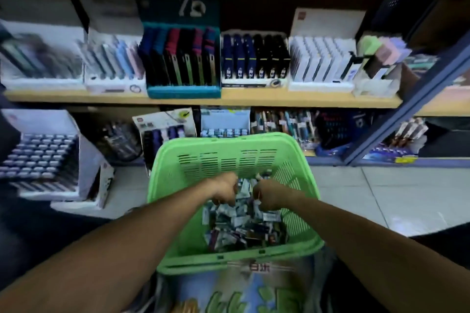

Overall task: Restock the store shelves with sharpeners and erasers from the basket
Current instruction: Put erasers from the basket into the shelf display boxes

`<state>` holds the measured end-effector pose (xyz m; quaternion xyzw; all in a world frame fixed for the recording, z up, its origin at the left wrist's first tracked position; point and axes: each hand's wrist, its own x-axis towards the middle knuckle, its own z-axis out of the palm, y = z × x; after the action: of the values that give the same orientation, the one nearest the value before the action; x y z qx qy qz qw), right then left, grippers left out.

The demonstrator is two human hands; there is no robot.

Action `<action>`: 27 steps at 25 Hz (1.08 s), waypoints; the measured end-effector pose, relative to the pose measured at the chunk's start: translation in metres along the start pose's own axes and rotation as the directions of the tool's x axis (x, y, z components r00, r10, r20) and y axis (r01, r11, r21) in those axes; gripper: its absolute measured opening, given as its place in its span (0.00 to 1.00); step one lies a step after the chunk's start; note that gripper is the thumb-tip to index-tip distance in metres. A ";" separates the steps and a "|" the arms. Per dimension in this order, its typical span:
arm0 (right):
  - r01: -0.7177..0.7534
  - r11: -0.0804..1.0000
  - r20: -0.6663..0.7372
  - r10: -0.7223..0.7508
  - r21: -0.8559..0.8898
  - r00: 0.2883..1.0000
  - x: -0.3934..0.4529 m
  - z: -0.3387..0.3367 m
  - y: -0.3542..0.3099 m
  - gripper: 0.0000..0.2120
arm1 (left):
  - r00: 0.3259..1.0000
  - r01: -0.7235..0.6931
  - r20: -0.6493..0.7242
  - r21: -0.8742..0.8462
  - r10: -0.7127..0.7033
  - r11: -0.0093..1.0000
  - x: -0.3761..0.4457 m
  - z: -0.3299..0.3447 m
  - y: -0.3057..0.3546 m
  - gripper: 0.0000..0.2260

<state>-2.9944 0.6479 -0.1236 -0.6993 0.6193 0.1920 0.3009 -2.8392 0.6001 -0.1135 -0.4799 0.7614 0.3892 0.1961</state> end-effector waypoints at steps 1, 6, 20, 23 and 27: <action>-0.010 1.000 0.013 0.011 -0.005 1.000 0.007 0.008 0.004 0.11 | 1.000 -0.002 -0.005 0.006 0.002 1.000 0.006 0.008 -0.006 0.07; 0.013 0.996 0.216 0.007 -0.093 0.976 0.037 0.040 0.012 0.20 | 0.967 0.030 0.249 0.124 -0.060 0.992 0.022 0.043 -0.031 0.09; 0.088 0.981 0.259 -0.041 -0.172 0.965 0.046 0.081 0.008 0.29 | 0.978 -0.112 0.184 0.045 0.102 0.993 0.049 0.108 -0.029 0.19; 0.029 0.999 0.237 -0.019 -0.041 0.971 0.048 0.082 0.018 0.23 | 0.988 -0.073 0.132 -0.080 0.083 0.994 0.048 0.108 -0.030 0.09; 0.030 1.000 0.285 -0.025 -0.011 0.958 0.049 0.078 0.023 0.16 | 0.994 -0.017 0.101 -0.211 0.039 0.977 0.051 0.100 -0.038 0.05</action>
<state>-3.0012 0.6614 -0.2176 -0.6751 0.5583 0.2912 0.3843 -2.8367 0.6398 -0.2256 -0.4662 0.7116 0.4944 0.1785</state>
